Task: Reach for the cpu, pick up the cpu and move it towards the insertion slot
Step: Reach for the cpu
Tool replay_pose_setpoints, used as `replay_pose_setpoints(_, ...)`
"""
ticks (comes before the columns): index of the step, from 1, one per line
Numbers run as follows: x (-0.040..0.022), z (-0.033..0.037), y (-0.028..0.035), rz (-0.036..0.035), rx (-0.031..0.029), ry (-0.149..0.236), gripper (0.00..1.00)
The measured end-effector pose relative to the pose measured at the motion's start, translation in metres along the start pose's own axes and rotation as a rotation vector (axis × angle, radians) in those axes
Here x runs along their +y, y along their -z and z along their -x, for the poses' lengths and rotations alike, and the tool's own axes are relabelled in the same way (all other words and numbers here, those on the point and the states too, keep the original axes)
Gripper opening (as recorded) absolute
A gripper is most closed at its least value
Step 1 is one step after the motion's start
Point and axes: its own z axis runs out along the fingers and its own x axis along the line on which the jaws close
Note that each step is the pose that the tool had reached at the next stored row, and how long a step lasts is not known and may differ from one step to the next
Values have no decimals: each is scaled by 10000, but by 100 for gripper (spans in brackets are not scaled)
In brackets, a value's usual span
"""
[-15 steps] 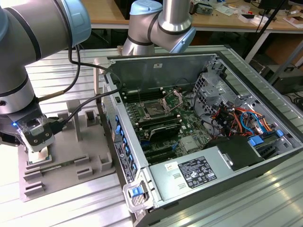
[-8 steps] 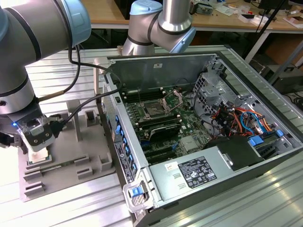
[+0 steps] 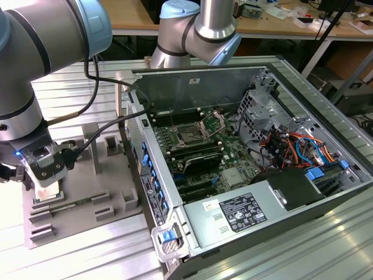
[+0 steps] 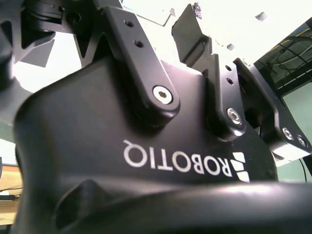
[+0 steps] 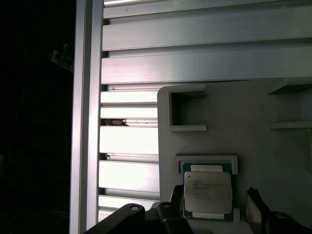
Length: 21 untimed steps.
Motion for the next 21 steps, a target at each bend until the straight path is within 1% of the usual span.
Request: replay_pose_setpoints(21,-2,-11,-56,-1,1,0,60)
